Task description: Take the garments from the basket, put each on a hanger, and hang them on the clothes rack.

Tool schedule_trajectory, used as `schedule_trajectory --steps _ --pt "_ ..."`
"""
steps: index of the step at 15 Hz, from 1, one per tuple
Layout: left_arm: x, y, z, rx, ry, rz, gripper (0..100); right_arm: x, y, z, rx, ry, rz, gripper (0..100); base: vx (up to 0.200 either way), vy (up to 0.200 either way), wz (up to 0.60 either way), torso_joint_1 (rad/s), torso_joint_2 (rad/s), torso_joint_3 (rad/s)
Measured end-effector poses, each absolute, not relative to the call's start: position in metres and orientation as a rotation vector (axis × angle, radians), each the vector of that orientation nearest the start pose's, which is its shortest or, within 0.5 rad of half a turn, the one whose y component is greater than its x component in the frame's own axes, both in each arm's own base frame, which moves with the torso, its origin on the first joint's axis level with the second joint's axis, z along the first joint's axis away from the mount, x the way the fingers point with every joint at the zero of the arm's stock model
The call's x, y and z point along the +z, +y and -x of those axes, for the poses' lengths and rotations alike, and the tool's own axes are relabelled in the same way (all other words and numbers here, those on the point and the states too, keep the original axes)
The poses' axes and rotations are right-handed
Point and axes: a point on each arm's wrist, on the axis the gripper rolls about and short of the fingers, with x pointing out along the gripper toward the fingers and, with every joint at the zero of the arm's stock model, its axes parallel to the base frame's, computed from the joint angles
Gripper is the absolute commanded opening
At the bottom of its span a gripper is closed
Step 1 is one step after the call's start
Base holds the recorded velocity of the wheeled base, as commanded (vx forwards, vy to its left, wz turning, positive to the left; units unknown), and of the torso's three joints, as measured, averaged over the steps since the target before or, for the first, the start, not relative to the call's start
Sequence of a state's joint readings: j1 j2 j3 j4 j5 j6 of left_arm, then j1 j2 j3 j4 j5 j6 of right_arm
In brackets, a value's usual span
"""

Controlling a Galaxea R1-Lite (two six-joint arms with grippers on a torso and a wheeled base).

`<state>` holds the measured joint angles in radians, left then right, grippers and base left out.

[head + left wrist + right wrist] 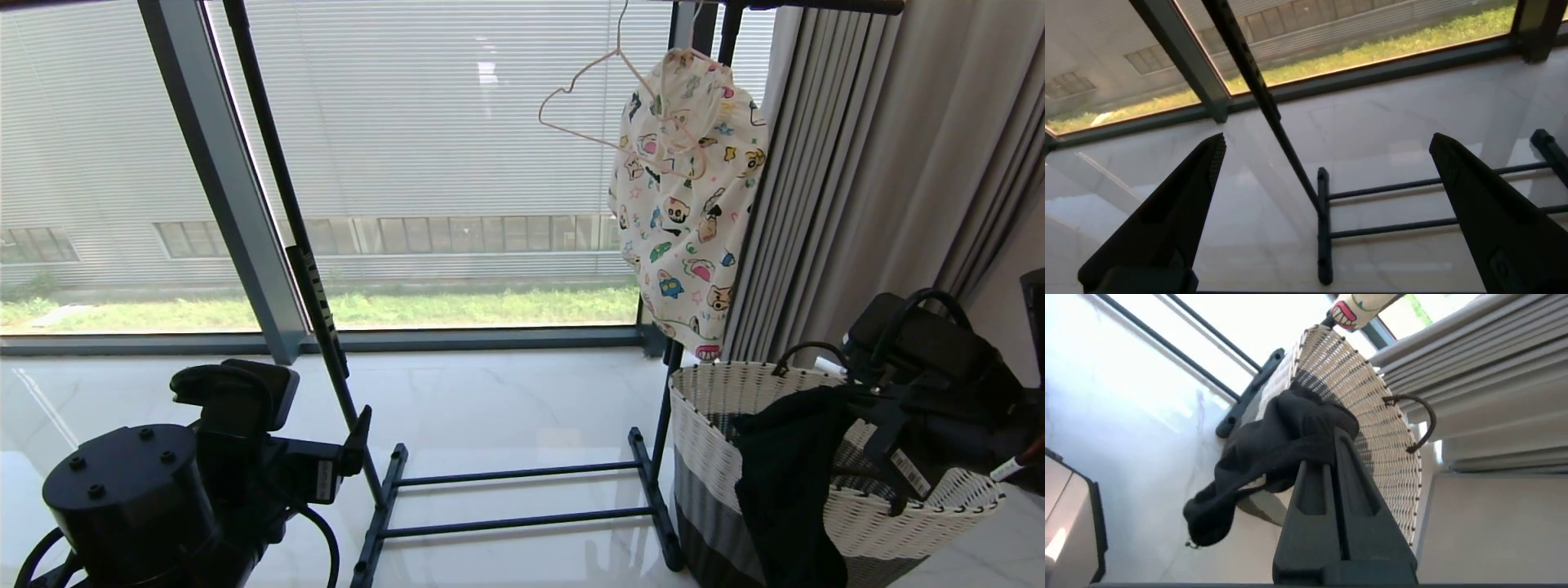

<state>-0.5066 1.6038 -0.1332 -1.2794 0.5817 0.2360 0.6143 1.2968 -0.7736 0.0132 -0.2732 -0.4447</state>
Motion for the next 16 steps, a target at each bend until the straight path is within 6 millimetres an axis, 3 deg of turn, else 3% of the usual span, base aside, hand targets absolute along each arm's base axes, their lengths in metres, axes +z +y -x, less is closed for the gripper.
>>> schedule_trajectory --steps 3,6,9,12,16 --pt "0.119 -0.106 -0.176 -0.112 0.133 -0.322 100 0.226 0.112 -0.155 0.483 0.397 0.674 0 0.000 0.000 0.00 0.000 0.00 0.000" --pt "0.136 -0.147 -0.170 -0.277 0.041 -0.284 100 0.240 0.115 -0.143 0.531 0.374 0.683 0 0.000 0.000 0.00 0.000 0.00 0.000" --pt "0.145 -0.196 -0.140 -0.511 0.032 -0.270 100 0.251 0.122 -0.130 0.597 0.317 0.680 0 0.000 0.000 0.00 0.000 0.00 0.000" --pt "0.166 -0.247 -0.109 -0.709 0.117 -0.218 100 0.261 0.127 -0.116 0.668 0.267 0.681 0 0.000 0.000 0.00 0.000 0.00 0.000" --pt "0.190 -0.284 -0.075 -0.857 0.268 -0.082 100 0.277 0.132 -0.106 0.725 0.207 0.668 0 0.000 0.000 0.00 0.000 0.00 0.000"
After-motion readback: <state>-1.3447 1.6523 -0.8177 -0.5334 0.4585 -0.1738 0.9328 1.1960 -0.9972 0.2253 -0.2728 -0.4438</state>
